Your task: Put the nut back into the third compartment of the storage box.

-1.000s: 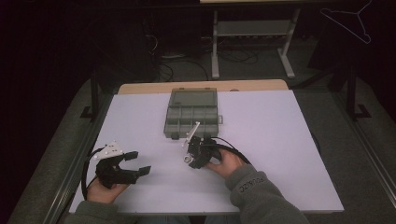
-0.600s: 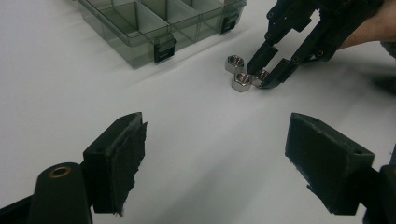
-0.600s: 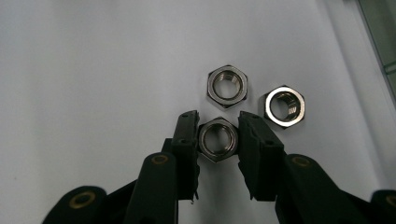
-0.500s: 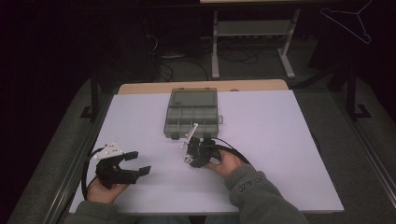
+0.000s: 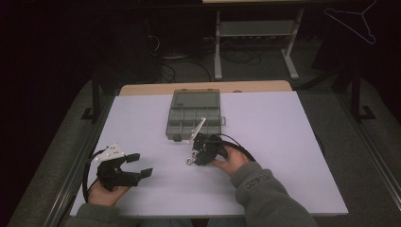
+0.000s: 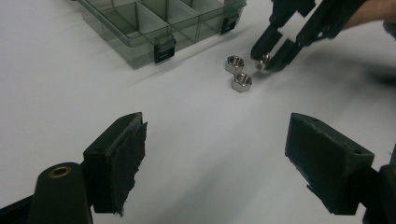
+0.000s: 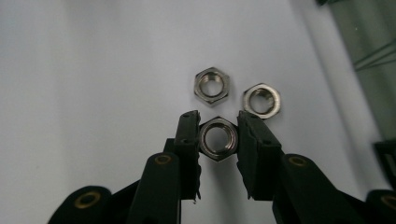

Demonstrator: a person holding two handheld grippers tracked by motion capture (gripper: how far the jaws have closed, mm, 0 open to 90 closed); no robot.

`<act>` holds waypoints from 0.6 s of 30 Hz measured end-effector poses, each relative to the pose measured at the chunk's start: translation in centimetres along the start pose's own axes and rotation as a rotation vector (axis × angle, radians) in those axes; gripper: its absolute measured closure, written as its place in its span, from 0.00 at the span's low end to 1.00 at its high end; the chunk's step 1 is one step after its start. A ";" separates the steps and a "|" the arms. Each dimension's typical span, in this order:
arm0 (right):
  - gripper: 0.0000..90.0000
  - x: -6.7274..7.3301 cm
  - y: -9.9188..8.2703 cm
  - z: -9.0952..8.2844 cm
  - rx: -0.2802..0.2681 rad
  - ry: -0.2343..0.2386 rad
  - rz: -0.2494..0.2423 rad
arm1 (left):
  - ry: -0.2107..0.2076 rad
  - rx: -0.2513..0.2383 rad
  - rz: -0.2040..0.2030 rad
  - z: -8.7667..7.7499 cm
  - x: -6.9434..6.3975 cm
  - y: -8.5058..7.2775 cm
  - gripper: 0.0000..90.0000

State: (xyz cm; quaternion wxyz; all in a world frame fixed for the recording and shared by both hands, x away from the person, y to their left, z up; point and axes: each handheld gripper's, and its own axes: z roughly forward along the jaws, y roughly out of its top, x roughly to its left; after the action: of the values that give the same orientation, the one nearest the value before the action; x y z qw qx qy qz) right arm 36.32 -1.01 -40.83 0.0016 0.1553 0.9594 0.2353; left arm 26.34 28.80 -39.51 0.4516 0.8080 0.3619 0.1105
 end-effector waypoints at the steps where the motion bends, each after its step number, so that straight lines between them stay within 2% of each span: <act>1: 0.77 -0.5 0.3 -0.8 -0.005 -0.012 0.000 | 0.000 0.001 0.000 0.0 0.0 0.0 0.22; 3: 0.77 -0.7 0.4 -1.3 -0.012 -0.014 0.003 | 0.001 -0.001 -0.002 0.0 0.0 0.0 0.22; 5: 0.77 -1.9 0.9 -2.4 -0.041 -0.020 0.016 | 0.000 0.000 0.000 0.0 0.0 0.0 0.22; 7: 0.77 -2.3 1.1 -2.8 -0.044 -0.022 0.026 | 0.000 0.001 0.000 0.0 0.0 0.0 0.22; 9: 0.77 -3.4 1.7 -3.6 -0.055 -0.035 0.039 | 0.000 -0.001 -0.002 0.0 0.0 0.0 0.22; 10: 0.77 -3.4 1.7 -3.6 -0.055 -0.035 0.039 | -0.001 -0.002 -0.003 0.0 0.0 0.0 0.22; 11: 0.77 -4.2 2.2 -4.1 -0.060 -0.045 0.044 | -0.001 -0.003 -0.004 0.0 0.0 0.0 0.22; 14: 0.77 -5.0 2.8 -4.4 -0.063 -0.055 0.046 | -0.001 -0.001 -0.001 0.0 0.1 0.0 0.22; 15: 0.77 -5.9 3.3 -4.6 -0.066 -0.064 0.054 | -0.002 0.001 -0.002 -0.1 0.1 0.0 0.22; 16: 0.77 -5.9 3.3 -4.6 -0.066 -0.064 0.054 | -0.002 0.001 -0.004 -0.1 0.1 0.0 0.22; 18: 0.77 -6.8 3.9 -4.9 -0.069 -0.073 0.067 | -0.003 -0.002 -0.012 -0.1 0.1 0.0 0.22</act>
State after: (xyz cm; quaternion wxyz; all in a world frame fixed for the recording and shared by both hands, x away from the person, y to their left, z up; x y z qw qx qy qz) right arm 43.56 -1.95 -35.22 0.0340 0.1959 0.9443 0.2623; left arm 26.37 28.87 -39.48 0.4536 0.8056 0.3659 0.1069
